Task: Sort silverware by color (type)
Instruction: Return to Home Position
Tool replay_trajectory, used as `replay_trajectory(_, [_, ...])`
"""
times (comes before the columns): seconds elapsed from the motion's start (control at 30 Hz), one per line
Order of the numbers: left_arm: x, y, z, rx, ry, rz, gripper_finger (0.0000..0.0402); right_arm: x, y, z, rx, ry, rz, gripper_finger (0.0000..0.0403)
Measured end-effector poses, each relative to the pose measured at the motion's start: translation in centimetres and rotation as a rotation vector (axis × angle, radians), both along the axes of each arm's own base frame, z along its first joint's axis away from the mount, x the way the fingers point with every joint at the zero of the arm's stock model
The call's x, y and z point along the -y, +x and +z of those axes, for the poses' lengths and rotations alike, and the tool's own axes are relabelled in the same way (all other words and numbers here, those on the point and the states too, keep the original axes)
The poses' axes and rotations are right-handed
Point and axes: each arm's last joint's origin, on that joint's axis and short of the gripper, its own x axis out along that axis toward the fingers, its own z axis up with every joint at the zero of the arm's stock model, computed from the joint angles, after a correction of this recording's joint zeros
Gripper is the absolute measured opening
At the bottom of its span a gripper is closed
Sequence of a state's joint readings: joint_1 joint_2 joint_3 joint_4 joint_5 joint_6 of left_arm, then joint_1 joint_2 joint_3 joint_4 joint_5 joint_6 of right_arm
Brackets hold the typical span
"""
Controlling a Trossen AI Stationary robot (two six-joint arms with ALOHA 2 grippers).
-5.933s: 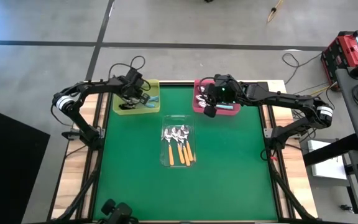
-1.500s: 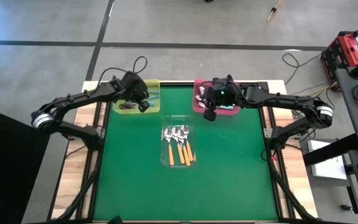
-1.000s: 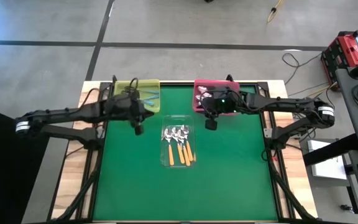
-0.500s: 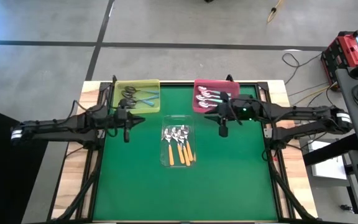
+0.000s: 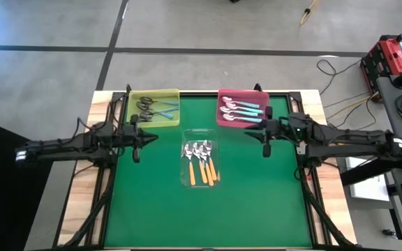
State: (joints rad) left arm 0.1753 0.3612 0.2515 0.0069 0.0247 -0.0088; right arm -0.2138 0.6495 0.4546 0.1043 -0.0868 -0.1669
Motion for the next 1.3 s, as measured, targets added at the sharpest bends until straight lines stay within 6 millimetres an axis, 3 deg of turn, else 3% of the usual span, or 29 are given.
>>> replay_trajectory(0.4, [0.3, -0.8, -3.3, 0.063, -0.077, -0.041, 0.0000, -0.8, -3.9, -2.0, 0.120, 0.031, -0.007, 0.0068])
replay_trajectory(0.73, [1.1, -2.8, -3.8, 0.039, -0.044, -0.201, 0.0000, -1.5, -6.9, -3.6, 0.256, 0.053, -0.005, 0.0068])
replay_trajectory(0.93, [1.3, -2.7, -4.0, 0.050, -0.035, -0.278, 0.0000, -1.8, -8.1, -4.0, 0.269, 0.075, 0.004, 0.0068])
replay_trajectory(1.17, [1.3, -2.2, -4.6, 0.127, -0.013, -0.320, 0.0000, -1.8, -7.8, -5.8, 0.253, 0.093, 0.046, 0.0068])
replay_trajectory(1.3, [1.3, -2.0, -4.9, 0.146, -0.009, -0.335, 0.0000, -1.7, -7.3, -7.7, 0.227, 0.109, 0.045, 0.0068])
